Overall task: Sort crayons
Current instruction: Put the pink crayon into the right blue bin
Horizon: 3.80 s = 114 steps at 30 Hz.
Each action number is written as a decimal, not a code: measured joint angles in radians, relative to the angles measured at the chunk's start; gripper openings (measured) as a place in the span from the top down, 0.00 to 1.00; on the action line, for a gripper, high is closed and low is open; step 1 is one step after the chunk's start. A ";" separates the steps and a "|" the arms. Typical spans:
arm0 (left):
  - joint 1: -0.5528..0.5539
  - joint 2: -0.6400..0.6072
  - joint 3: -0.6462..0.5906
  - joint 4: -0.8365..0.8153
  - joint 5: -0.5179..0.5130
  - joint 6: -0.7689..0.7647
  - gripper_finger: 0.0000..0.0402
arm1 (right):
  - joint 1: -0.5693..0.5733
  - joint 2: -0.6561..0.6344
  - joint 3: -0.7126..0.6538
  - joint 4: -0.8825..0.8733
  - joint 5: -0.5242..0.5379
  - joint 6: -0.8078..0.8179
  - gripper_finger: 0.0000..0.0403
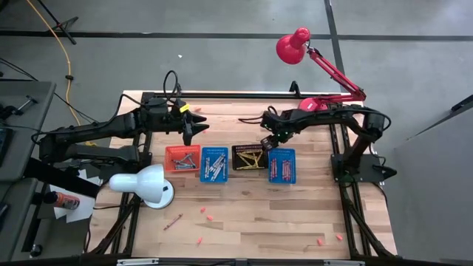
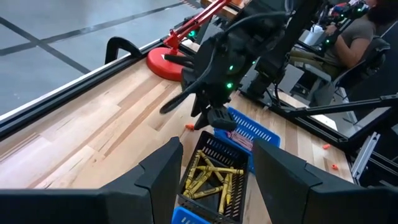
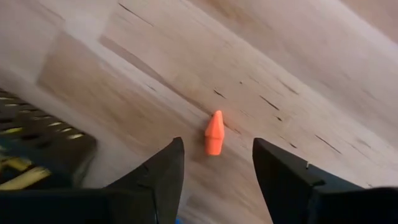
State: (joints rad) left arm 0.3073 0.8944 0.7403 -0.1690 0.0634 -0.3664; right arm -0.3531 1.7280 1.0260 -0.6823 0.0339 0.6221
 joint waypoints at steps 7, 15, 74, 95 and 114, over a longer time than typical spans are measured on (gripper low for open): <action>0.000 0.000 0.000 0.000 -0.002 -0.001 0.55 | 0.000 0.061 0.000 0.012 0.006 0.003 0.58; 0.000 0.000 0.000 -0.001 -0.001 -0.001 0.55 | 0.000 0.076 0.003 0.012 0.024 0.007 0.69; 0.000 0.000 0.000 -0.051 -0.024 0.001 0.55 | 0.260 -0.584 -0.002 0.497 0.011 -0.360 1.00; 0.000 0.000 -0.001 -0.031 -0.027 -0.007 0.55 | 0.287 -0.546 0.000 0.605 0.018 -0.358 1.00; 0.000 -0.081 -0.001 0.430 -0.021 -0.051 0.55 | 0.132 0.137 0.000 1.270 -0.063 -0.052 1.00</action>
State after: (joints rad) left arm 0.3073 0.8135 0.7395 0.2611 0.0422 -0.4179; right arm -0.2213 1.8654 1.0256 0.5873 -0.0289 0.5697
